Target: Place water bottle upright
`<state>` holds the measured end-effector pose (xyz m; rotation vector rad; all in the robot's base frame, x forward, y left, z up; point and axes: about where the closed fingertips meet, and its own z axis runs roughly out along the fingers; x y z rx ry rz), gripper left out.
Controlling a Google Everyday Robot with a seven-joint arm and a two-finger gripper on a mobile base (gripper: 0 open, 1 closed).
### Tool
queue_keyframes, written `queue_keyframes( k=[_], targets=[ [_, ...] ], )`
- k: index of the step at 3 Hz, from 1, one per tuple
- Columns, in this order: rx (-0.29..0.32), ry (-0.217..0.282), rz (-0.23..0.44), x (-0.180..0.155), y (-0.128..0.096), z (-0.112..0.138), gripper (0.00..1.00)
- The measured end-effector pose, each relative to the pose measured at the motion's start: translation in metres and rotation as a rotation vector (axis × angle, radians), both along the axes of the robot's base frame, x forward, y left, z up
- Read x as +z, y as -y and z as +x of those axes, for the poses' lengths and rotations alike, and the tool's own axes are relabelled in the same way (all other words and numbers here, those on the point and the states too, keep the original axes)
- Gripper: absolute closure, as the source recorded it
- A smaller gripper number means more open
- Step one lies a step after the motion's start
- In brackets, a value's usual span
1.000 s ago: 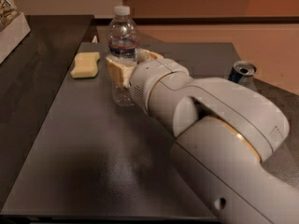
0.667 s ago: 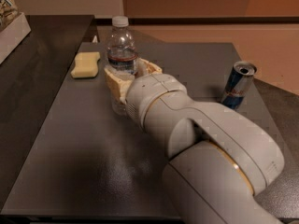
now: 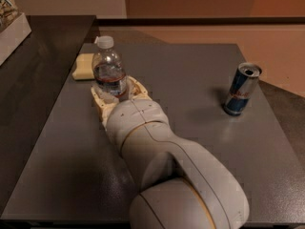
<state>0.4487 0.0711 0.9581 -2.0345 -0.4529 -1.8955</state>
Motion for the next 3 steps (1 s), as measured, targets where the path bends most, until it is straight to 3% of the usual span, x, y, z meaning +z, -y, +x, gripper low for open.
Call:
queue_keyframes(
  k=[3],
  targets=[
    [-0.005,-0.002,0.004,0.0001,0.0005,0.0005,1.0]
  ],
)
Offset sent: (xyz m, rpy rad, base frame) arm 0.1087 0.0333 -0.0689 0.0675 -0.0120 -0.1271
